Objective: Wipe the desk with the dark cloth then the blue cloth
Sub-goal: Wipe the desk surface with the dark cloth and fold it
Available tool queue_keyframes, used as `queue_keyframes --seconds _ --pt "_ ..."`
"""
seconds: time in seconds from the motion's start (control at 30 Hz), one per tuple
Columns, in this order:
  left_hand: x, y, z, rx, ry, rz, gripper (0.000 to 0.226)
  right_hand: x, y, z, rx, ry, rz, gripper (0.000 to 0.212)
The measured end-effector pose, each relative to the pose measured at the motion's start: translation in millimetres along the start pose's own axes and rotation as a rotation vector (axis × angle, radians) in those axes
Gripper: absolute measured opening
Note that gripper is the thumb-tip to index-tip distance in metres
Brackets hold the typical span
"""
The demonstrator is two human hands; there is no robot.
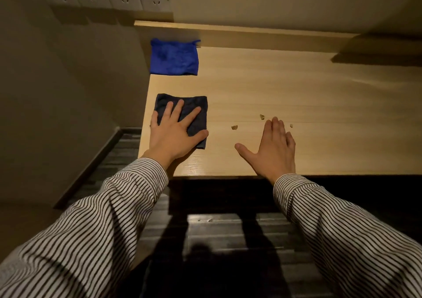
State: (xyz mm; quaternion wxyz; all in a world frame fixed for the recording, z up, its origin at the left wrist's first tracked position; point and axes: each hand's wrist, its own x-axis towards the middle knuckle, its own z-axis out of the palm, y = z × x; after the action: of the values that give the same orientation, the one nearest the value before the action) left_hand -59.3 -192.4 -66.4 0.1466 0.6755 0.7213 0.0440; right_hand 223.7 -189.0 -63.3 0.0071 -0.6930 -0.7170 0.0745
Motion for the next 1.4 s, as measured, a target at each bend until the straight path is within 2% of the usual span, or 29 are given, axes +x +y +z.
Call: queue_keyframes --seconds 0.57,0.8,0.9,0.97,1.03,1.07,1.13,1.2,1.23,1.33,1.4 --pt "-87 43 33 -0.022 0.055 -0.17 0.078 -1 5 -2 0.005 -0.042 -0.055 0.129" --pt "-86 65 47 0.029 0.072 -0.206 0.078 2 10 -1 0.079 -0.033 -0.085 0.124" --pt "-87 74 49 0.042 0.046 -0.166 0.082 2 13 -5 0.163 -0.024 -0.092 0.111" --pt "-86 76 46 -0.027 -0.013 -0.166 0.086 -4 12 -10 0.27 0.062 -0.184 0.087" --pt "-81 72 34 -0.196 -0.087 -0.16 0.081 -13 1 -17 0.378 0.129 -0.404 0.067" --pt "-79 65 26 -0.302 -0.083 -0.151 0.078 -16 -8 -21 0.406 0.121 -0.538 0.06" --pt "-78 47 8 -0.467 0.061 -0.149 0.077 -19 -32 -24 0.418 0.061 -0.766 0.051" --pt "-77 22 -9 -0.487 0.215 -0.173 0.074 -20 -57 -23 0.375 -0.026 -0.873 0.054" --pt "-75 9 -15 -0.451 0.237 -0.187 0.071 -20 -68 -20 0.315 -0.059 -0.884 0.061" --pt "-65 -21 -24 -0.352 0.19 -0.214 0.069 -20 -84 -4 0.096 -0.158 -0.801 0.088" --pt "-58 -33 -22 -0.305 0.18 -0.187 0.068 -23 -86 8 0.021 -0.146 -0.764 0.098"
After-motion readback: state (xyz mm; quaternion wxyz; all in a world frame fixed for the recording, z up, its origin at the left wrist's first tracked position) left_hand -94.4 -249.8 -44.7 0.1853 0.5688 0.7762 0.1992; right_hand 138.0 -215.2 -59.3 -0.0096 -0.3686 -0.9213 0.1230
